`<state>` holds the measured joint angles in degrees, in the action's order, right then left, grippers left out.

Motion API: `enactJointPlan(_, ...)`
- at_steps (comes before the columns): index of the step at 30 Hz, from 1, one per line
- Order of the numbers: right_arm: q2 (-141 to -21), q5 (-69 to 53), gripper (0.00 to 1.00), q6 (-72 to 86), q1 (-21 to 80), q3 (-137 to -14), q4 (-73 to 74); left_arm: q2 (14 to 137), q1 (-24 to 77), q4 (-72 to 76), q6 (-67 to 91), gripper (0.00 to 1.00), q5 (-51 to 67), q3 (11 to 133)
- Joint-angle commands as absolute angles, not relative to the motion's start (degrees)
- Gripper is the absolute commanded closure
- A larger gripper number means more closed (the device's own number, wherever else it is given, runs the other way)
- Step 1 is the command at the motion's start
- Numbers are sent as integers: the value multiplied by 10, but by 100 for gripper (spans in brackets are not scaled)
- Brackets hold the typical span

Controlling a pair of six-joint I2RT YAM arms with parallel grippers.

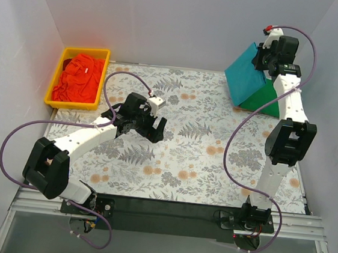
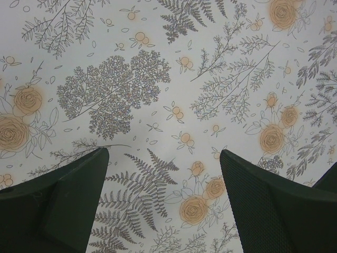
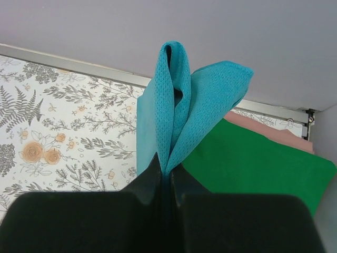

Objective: Fold and stack the t-shirts
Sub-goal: Neatly place the folded tshirt to the corner

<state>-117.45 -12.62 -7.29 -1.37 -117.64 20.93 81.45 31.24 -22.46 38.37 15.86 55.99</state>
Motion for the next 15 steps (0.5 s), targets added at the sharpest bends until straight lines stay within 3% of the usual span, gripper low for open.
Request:
enactJointPlan(1, -1147, -134, 99, -75, -28, -1201, 191, 809, 312, -224, 378, 13, 158, 563)
enactJointPlan(15, -1193, -140, 99, -119, -77, -1202, 183, 824, 311, -247, 363, 8, 181, 580)
